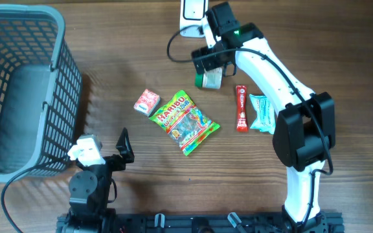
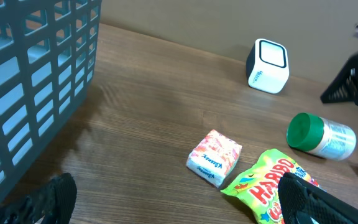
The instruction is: Scan the item barcode
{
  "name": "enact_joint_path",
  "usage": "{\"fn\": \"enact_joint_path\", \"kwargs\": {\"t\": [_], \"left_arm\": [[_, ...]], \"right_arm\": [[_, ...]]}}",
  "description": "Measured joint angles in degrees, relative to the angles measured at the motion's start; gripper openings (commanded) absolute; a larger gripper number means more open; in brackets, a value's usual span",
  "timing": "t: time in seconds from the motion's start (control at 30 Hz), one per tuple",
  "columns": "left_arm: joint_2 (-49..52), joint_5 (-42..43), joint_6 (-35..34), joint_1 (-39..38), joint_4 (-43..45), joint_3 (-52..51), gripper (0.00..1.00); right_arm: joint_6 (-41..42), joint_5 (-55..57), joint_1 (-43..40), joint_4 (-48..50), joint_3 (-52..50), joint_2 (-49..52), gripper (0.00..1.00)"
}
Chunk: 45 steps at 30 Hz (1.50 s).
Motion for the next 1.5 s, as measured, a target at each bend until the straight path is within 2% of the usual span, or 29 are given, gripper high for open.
{"fn": "enact_joint_path", "kwargs": {"t": [0.13,0.27,0.4,0.5,0.67,1.07,1.3,1.5], "left_arm": [[0.0,0.0,0.0,0.0,0.0,0.0,1.0],[0.0,0.0,0.0,0.0,0.0,0.0,1.0],[0.0,0.0,0.0,0.0,0.0,0.0,1.0],[0.0,0.0,0.0,0.0,0.0,0.0,1.0],[0.0,0.0,0.0,0.0,0.0,0.0,1.0],[0.0,0.0,0.0,0.0,0.0,0.0,1.0],[0.0,0.0,0.0,0.0,0.0,0.0,1.0],[0.0,0.0,0.0,0.0,0.0,0.0,1.0]], "right_arm": [[33.1,-0.4,1.4,-8.4,0.1,0.0,1.0],[41.9,1.1,6.1,-13.4,0.1,0.0,1.0],[41.3,13.5,9.4,-15.7,0.1,0.0,1.0],[38.7,20.5,9.5,-12.0,-0.1,0.0,1.0],[33.3,19.3,9.6,-6.6,-0.9,0.0,1.0],[32.0,14.6,9.6,-10.0,-0.9,0.0,1.0],[31.8,14.6,9.5,-2.2,-7.1,0.0,1.0],[31.3,17.1,9.5,-0.7,-7.3,0.0,1.0]]}}
